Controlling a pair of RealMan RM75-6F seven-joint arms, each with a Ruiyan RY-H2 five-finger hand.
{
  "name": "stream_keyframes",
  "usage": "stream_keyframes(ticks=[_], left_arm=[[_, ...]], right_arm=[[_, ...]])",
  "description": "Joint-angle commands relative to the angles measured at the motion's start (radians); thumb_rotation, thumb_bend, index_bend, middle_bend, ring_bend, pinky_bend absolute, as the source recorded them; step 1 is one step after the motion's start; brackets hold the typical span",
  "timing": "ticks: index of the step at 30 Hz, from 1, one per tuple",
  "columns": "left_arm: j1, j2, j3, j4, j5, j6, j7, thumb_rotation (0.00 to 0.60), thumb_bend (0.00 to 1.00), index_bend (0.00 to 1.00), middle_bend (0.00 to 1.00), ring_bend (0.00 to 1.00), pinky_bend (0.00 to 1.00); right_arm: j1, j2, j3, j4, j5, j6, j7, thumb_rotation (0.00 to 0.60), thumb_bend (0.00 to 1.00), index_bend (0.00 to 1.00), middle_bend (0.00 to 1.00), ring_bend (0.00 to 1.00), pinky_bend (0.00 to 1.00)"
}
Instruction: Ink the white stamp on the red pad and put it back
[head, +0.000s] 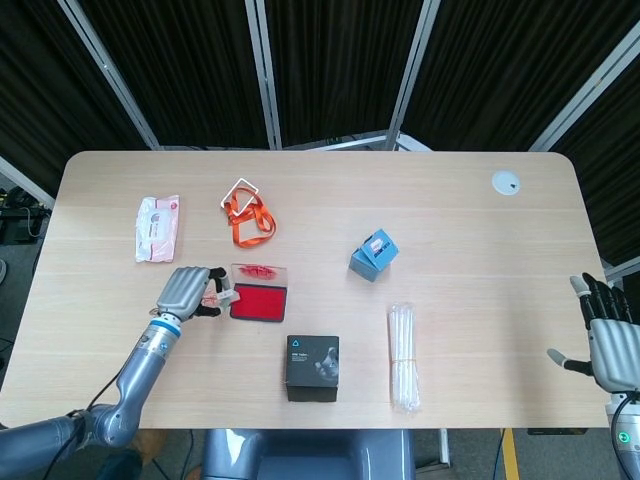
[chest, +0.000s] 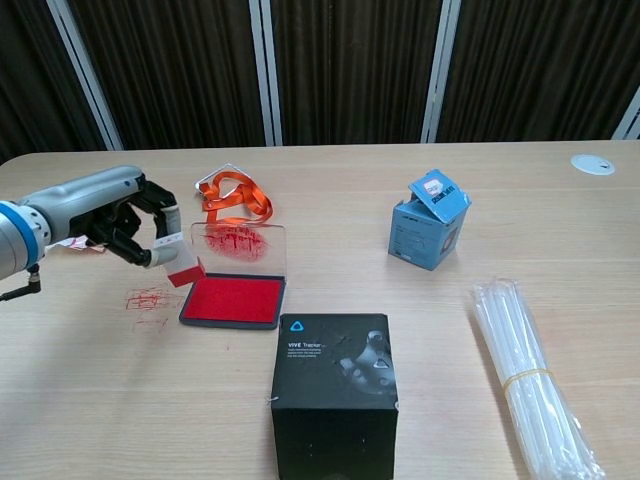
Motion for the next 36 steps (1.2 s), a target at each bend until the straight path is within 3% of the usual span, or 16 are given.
stream_keyframes(ticks=[1,10,36], left_arm=[[-0.04,-0.015,-0.01,0.008,-0.019,-0.035,0.033,0.6,0.33,0.54,0.55,0.82,0.86],[-0.115,-0.086,-0.021,0.087,-0.126,-0.089,0.088,0.6,0.33,0.55,0.55,0.82,0.86],[-0.162,-0.186,0.024,0.223,-0.171,-0.092,0.112,0.6,0.33,0.57,0.56,0.82,0.86]], right_arm=[[0.003,-0.002,0.006,0.007,0.014,-0.006,-0.001,0.6,0.0,0.0,0.0,0.0,0.0],[0.008,-0.008,0.016,0.025,0.049,-0.023,-0.008,0.6,0.0,0.0,0.0,0.0,0.0],[0.012,-0.006,0.024,0.041,0.073,-0.041,0.009,0.6,0.0,0.0,0.0,0.0,0.0]])
